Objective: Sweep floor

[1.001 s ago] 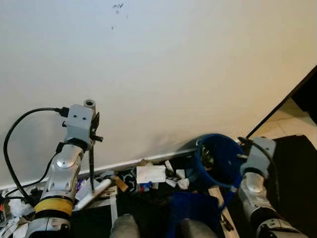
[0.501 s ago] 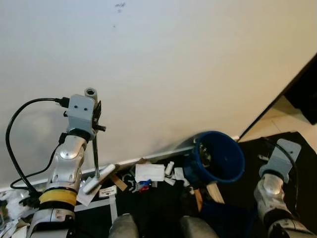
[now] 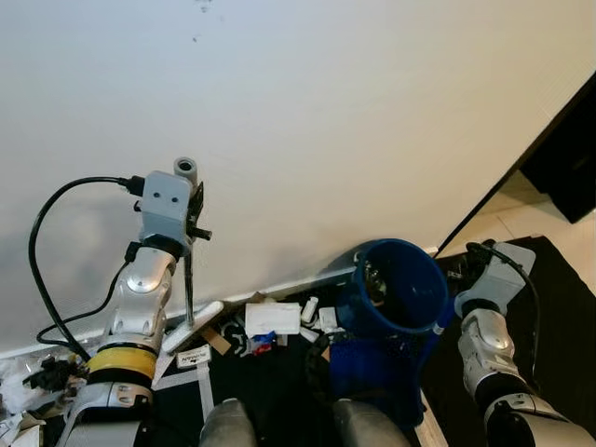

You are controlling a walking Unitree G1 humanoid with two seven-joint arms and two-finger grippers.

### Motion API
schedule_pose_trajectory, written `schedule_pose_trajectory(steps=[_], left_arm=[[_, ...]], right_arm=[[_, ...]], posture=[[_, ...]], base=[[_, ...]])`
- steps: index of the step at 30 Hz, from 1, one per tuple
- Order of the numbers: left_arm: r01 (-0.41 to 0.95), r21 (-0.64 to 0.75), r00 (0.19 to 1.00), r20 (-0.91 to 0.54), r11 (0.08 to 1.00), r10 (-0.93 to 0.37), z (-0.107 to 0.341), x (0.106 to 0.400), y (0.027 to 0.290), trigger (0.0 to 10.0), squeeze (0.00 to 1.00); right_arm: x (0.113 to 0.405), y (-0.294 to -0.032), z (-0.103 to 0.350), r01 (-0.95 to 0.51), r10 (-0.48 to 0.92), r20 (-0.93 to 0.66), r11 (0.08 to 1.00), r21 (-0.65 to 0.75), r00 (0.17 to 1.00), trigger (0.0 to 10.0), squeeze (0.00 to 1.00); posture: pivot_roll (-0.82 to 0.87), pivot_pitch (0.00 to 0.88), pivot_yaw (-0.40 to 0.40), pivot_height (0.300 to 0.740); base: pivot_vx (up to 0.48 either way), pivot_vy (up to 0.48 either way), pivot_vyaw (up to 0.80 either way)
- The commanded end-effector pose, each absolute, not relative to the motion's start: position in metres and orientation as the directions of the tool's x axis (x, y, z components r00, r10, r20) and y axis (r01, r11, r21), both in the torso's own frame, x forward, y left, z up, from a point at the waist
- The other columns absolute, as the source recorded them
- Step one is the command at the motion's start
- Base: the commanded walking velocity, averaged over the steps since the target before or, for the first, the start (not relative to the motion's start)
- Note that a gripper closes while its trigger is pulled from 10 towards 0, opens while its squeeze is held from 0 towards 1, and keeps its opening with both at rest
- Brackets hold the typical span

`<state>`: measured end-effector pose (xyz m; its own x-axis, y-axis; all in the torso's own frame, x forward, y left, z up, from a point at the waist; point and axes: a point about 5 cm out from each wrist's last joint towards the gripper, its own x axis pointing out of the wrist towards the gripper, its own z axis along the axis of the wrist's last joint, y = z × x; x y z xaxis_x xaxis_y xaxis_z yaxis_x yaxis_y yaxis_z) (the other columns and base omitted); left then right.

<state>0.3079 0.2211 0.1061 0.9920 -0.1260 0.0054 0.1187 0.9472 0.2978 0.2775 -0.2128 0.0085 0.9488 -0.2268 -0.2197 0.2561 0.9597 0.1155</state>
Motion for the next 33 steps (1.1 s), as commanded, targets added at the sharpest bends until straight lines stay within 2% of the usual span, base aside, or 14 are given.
schedule_pose_trajectory(steps=[1,5,7,8,12,16,19,23,24,28,31,33], left_arm=[[0.154,0.298,0.985,0.027,0.942,-0.169,0.107,0.312,0.206,10.0,0.00],[0.147,0.293,0.986,0.031,0.945,-0.163,0.105,0.315,0.197,10.0,0.00],[0.142,0.291,0.987,0.036,0.946,-0.159,0.106,0.315,0.197,10.0,0.00],[0.080,0.260,0.993,0.068,0.962,-0.101,0.108,0.319,0.196,10.0,0.00],[0.038,0.225,0.993,0.102,0.974,-0.062,0.110,0.324,0.191,10.0,0.00],[0.035,0.215,0.993,0.105,0.976,-0.059,0.109,0.327,0.186,10.0,0.00],[0.062,0.199,0.994,0.074,0.978,-0.078,0.101,0.329,0.172,10.0,0.00],[0.129,0.070,0.989,0.057,0.989,-0.133,0.097,0.331,0.124,10.0,0.00],[0.129,0.070,0.989,0.057,0.989,-0.133,0.097,0.331,0.124,10.0,0.00],[0.175,-0.125,0.980,0.121,0.977,-0.160,0.122,0.336,0.071,10.0,0.00],[0.187,-0.150,0.976,0.137,0.971,-0.167,0.127,0.336,0.062,10.0,0.00],[0.185,-0.240,0.975,0.169,0.953,-0.147,0.142,0.336,0.043,10.0,0.00]], right_arm=[[0.283,-0.179,0.003,0.173,-0.104,-0.251,0.948,0.269,0.962,10.0,0.00],[0.288,-0.160,0.007,0.085,-0.016,-0.229,0.952,0.294,0.973,10.0,0.00],[0.289,-0.158,0.007,0.076,-0.009,-0.225,0.953,0.293,0.974,10.0,0.00],[0.290,-0.152,0.009,0.062,0.006,-0.214,0.950,0.307,0.977,10.0,0.00],[0.293,-0.146,0.012,0.063,0.005,-0.191,0.936,0.347,0.982,10.0,0.00],[0.296,-0.141,0.016,0.057,0.009,-0.177,0.929,0.365,0.984,10.0,0.00],[0.302,-0.132,0.021,0.038,0.026,-0.166,0.927,0.372,0.986,10.0,0.00],[0.315,-0.132,0.034,0.092,-0.036,-0.150,0.920,0.382,0.988,10.0,0.00],[0.315,-0.132,0.034,0.092,-0.036,-0.150,0.920,0.382,0.988,10.0,0.00],[0.323,-0.135,0.043,0.093,-0.046,-0.127,0.912,0.400,0.991,10.0,0.00],[0.324,-0.135,0.044,0.086,-0.041,-0.123,0.916,0.393,0.992,10.0,0.00],[0.323,-0.139,0.042,0.096,-0.049,-0.130,0.919,0.383,0.990,10.0,0.00]], posture=[[0.10,0.074,-0.070,0.740],[0.11,0.114,-0.071,0.740],[0.11,0.114,-0.071,0.740],[0.11,0.140,-0.074,0.740],[0.11,0.174,-0.078,0.740],[0.11,0.201,-0.082,0.740],[0.11,0.211,-0.081,0.740],[0.11,0.230,-0.079,0.740],[0.11,0.230,-0.079,0.740],[0.12,0.232,-0.077,0.740],[0.12,0.231,-0.078,0.740],[0.12,0.228,-0.077,0.740]], base=[[0.000,0.000,0.00],[0.000,0.000,0.00],[0.000,0.000,0.00],[0.000,0.000,0.00],[0.000,0.000,0.00],[0.000,0.000,0.00],[0.000,0.000,0.00],[0.000,0.000,0.00],[0.000,0.000,0.00],[0.000,0.000,0.00],[0.000,0.000,0.00],[0.000,0.000,0.00]])
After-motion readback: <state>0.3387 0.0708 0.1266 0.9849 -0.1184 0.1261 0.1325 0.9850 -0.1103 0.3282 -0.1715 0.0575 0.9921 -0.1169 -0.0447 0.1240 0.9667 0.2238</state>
